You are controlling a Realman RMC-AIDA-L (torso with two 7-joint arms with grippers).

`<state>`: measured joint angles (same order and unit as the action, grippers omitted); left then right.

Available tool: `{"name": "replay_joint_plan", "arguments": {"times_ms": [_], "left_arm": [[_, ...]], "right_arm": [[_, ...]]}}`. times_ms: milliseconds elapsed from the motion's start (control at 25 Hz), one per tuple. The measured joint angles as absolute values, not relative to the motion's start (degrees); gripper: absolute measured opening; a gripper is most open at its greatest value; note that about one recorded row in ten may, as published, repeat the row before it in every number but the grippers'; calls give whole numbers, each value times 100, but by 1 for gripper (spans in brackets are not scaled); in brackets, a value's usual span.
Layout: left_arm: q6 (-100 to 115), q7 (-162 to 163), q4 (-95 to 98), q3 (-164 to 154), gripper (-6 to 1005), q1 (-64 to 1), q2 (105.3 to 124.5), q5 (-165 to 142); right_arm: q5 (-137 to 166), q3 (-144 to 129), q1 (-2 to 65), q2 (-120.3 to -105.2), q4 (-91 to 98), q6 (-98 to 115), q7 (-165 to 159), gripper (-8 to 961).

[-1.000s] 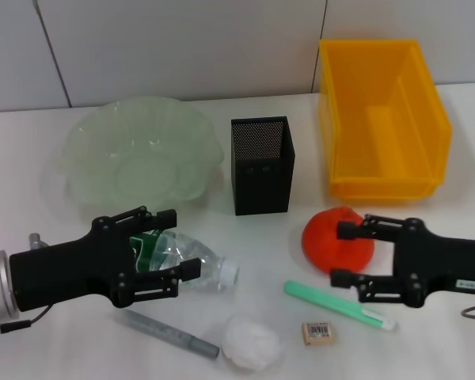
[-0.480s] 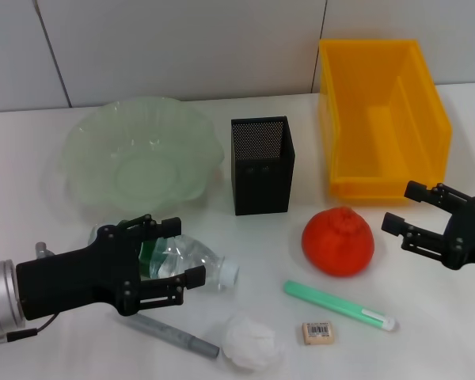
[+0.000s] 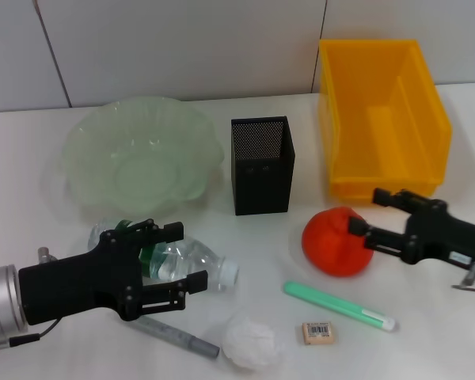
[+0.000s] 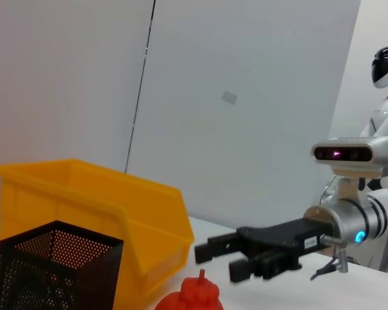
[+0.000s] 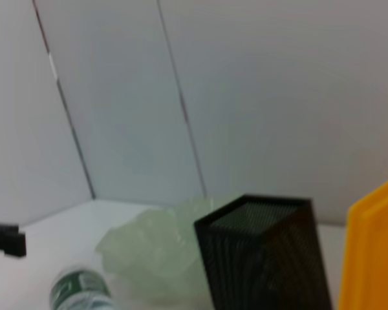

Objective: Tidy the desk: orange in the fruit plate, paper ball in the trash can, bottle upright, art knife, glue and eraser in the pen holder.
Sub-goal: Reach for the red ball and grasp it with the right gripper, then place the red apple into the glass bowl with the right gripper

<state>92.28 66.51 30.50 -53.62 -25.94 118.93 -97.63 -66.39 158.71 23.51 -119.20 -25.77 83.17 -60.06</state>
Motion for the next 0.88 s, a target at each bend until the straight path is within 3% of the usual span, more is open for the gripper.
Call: {"name": "replay_joint_plan", "arguments": {"times_ms": [560, 680, 880], "left_arm": [[9221, 6618, 3048, -5361, 860, -2566, 11891, -9765], [9212, 6618, 3050, -5356, 860, -2566, 11891, -9765], [9209, 6609, 3050, -5331, 860, -2566, 11891, -9765]], "right_arm": [[-6644, 15078, 2608, -11918, -2288, 7394, -6090, 651], [-6683, 15081, 2529, -11918, -2378, 7468, -6070, 408], [-6889, 15165, 2348, -11926, -2610, 7974, -5983, 225]]}}
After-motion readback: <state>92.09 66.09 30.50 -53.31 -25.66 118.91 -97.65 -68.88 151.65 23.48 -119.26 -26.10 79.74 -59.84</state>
